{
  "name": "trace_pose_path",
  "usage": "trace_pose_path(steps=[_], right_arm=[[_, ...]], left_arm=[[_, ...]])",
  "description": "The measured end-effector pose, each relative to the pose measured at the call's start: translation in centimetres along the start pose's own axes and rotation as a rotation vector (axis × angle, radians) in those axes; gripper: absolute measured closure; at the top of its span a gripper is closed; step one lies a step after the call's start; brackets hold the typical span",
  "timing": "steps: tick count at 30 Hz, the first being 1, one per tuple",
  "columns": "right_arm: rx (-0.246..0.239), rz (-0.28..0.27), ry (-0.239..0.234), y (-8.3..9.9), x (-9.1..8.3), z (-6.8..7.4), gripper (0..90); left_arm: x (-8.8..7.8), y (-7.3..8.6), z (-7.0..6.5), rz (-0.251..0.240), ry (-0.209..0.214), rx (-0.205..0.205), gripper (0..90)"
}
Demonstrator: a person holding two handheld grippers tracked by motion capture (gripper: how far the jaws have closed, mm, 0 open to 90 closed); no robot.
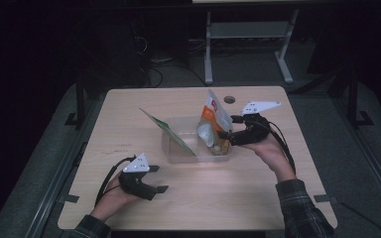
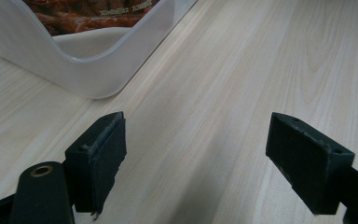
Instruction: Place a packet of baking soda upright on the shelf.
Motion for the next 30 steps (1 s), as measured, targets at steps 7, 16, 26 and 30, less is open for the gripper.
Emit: trace_pose_path(steps=[7,16,26,30], right_arm=[[-0.028,0.053,0.018,1.3,-0.5,0.8,20.0],[-0.018,0.074,0.016,3.9,-1.4,1.3,19.5],[-0.015,0.083,0.032,7.1,-1.7,2.3,18.7],[-0.002,0.093,0.035,9.0,-2.0,2.9,17.2]], left_arm=[[-0.2,0.1,0.1,-0.004,-0.01,0.006,19.8],[-0.5,0.2,0.0,-0.002,-0.014,0.018,19.8],[-1.0,0.3,-0.2,0.0,-0.027,0.005,19.7],[-0.8,0.2,-0.8,0.011,-0.032,-0.004,19.4]])
Point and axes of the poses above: each handheld gripper's, and its own axes: x roughly forward along the jaws, y roughly out of its underside, z roughly to its left, the point moved 2 cm from there along x, roughly forward along the jaws, and after that the axes turned 8 degrees about z, right-handed, at the moved point
